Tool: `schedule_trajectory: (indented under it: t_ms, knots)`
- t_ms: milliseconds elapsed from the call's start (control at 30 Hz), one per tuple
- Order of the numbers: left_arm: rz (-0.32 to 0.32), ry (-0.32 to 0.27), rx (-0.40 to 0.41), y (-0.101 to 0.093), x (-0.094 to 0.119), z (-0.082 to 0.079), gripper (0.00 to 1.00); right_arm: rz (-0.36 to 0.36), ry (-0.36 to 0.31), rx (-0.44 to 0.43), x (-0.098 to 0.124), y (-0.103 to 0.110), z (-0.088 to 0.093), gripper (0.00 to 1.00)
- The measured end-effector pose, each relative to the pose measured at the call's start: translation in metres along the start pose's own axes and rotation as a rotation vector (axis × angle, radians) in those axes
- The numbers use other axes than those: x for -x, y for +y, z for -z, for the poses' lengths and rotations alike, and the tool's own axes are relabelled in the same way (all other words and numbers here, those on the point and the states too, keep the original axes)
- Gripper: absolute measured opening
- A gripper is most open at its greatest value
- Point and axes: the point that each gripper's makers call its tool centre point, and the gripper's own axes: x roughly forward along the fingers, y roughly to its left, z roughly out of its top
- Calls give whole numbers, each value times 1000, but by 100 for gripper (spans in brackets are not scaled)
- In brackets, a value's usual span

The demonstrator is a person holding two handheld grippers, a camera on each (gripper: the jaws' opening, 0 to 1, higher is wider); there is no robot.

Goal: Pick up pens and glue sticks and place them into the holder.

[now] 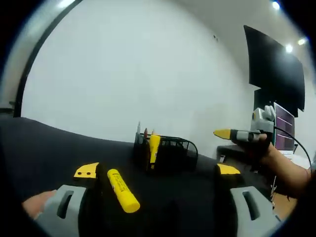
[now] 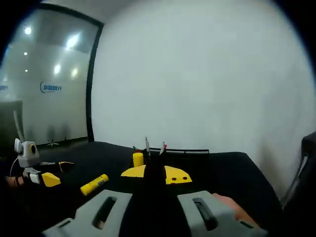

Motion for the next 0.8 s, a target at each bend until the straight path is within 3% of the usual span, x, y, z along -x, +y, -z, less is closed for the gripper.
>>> schedule_trajectory:
  t_ms: [133, 267, 467, 800]
  knots:
    - [-34, 56, 17, 9, -1, 5, 80, 8, 3, -16, 8, -4, 11, 10]
    - [-81, 46, -7, 11, -1, 6, 70, 16, 6, -28, 16, -6, 24, 10]
    - [-137, 58, -92, 8, 1, 16, 68, 17, 17, -64, 29, 5, 50, 10]
    - [-225, 49, -64, 16, 0, 27, 62, -31, 25, -33, 42, 26, 76, 17]
